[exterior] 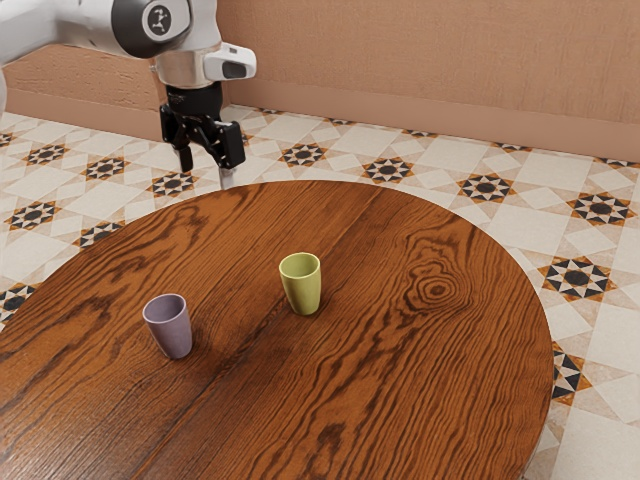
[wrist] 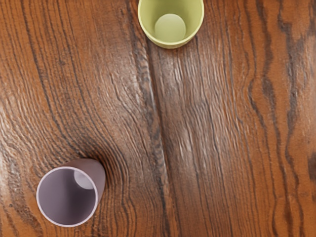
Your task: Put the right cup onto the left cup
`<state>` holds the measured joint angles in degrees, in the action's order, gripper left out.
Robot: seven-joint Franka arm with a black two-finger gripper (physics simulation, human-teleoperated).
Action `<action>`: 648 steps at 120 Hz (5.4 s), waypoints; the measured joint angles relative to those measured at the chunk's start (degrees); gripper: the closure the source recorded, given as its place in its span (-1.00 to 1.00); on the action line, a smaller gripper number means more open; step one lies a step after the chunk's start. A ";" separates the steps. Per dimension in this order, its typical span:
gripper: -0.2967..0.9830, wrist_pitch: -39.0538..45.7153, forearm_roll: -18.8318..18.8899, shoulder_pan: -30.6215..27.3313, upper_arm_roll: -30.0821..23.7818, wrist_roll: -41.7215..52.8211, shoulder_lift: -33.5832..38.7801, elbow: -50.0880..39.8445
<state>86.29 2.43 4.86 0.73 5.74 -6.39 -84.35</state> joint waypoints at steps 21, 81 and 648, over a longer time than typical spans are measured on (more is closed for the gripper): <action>-0.54 0.47 -0.18 0.12 -0.02 0.10 -0.46 -0.09; -0.35 7.72 -3.23 1.18 -0.33 0.29 -10.80 -0.06; 0.69 24.75 1.09 -7.09 2.81 -8.97 4.19 -31.02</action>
<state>111.04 3.52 -2.23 3.54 -3.24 -2.20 -115.37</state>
